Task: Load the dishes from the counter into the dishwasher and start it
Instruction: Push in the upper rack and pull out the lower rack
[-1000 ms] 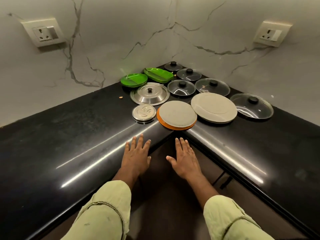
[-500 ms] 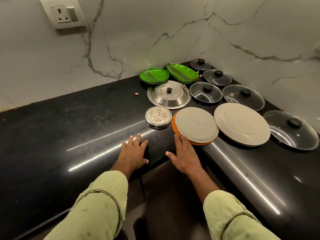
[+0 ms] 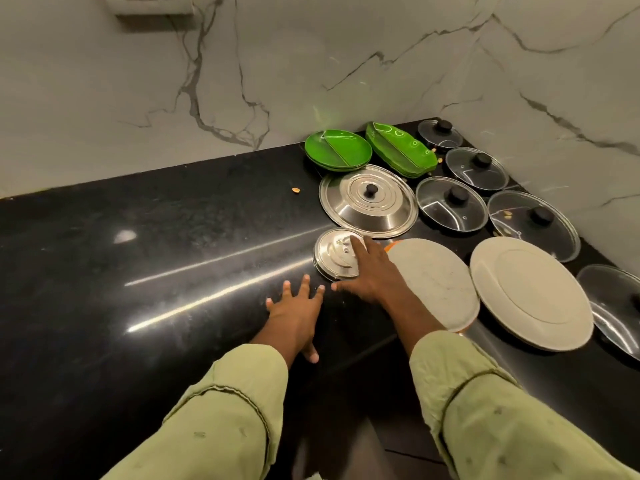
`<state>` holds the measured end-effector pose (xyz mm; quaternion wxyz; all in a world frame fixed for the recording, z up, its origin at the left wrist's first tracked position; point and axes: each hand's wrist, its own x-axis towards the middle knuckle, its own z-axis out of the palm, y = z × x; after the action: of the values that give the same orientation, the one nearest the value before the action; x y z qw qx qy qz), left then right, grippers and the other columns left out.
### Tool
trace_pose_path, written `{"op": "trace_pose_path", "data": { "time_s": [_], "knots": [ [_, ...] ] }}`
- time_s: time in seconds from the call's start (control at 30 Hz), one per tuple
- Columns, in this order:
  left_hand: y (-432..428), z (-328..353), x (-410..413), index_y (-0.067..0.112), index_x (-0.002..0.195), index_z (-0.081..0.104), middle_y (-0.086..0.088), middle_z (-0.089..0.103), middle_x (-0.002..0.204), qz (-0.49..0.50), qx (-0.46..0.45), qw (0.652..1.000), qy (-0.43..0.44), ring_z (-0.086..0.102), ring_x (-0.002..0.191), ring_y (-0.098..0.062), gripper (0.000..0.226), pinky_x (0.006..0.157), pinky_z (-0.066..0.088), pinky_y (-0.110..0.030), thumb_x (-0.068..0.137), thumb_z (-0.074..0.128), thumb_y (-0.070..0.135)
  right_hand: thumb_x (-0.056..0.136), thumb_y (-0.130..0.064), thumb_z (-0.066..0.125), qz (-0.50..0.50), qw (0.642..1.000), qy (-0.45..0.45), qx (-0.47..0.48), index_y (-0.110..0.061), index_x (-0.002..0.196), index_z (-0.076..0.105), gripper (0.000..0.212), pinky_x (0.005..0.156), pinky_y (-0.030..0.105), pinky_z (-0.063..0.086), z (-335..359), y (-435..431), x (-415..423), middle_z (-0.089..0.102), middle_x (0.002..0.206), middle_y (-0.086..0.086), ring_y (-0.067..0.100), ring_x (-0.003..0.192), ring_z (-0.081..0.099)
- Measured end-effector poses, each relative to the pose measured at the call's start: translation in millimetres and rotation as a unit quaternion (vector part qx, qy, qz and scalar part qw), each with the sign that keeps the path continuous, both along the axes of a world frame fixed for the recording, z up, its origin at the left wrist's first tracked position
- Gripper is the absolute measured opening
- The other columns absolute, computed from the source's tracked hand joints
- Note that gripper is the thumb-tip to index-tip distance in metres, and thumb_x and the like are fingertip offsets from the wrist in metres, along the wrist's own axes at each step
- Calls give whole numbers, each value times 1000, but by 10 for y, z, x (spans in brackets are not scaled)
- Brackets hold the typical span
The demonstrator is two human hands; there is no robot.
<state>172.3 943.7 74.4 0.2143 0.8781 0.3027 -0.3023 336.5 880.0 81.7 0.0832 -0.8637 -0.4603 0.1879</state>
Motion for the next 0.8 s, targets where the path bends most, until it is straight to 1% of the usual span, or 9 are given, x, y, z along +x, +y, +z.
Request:
{"op": "trace_pose_path", "data": {
  "time_s": [0.1, 0.2, 0.37, 0.57, 0.63, 0.8],
  "knots": [
    [7, -1, 28, 24, 158, -12, -7, -26, 162, -3, -6, 1000, 13, -17, 147, -44, 136, 113, 9, -73, 68, 90, 30, 68, -58, 80, 8, 999, 12, -38, -27, 156, 5, 119, 118, 52, 21, 17, 307, 85, 0, 164, 8, 33, 150, 2],
    [34, -27, 65, 22, 157, -14, -8, -28, 161, -2, -12, 1000, 26, -19, 146, -46, 137, 112, 9, -74, 68, 90, 29, 66, -59, 81, 11, 997, 20, -68, -28, 156, 2, 124, 118, 54, 19, -4, 552, 120, -1, 163, 10, 36, 149, -1],
    [26, -37, 103, 21, 156, -16, -8, -30, 160, 9, -20, 999, 33, -20, 145, -48, 136, 111, 8, -75, 70, 89, 29, 61, -65, 80, -3, 990, 15, -141, -36, 154, 1, 126, 117, 57, 19, -99, 698, 143, -7, 163, 5, 38, 148, -6],
    [15, -68, 101, 21, 156, -16, -9, -31, 160, 15, -22, 999, 26, -21, 145, -48, 136, 111, 7, -75, 69, 90, 27, 58, -64, 82, -39, 986, 21, -158, -42, 153, -1, 128, 114, 61, 21, -129, 770, 114, -14, 163, 5, 38, 148, -8],
    [13, -75, 104, 22, 156, -16, -9, -32, 159, 16, -25, 999, 27, -22, 144, -48, 137, 111, 6, -76, 69, 90, 26, 58, -65, 82, -46, 986, 18, -157, -41, 153, 1, 127, 114, 61, 22, -139, 791, 100, -9, 163, 8, 39, 148, -5],
    [31, -58, 103, 20, 156, -16, -10, -34, 158, 13, -30, 999, 26, -22, 144, -49, 137, 110, 7, -76, 69, 90, 26, 58, -66, 80, -44, 992, -24, -117, -36, 149, 15, 116, 110, 59, 31, -134, 747, 33, 14, 157, 13, 41, 143, 16]
  ]
}}
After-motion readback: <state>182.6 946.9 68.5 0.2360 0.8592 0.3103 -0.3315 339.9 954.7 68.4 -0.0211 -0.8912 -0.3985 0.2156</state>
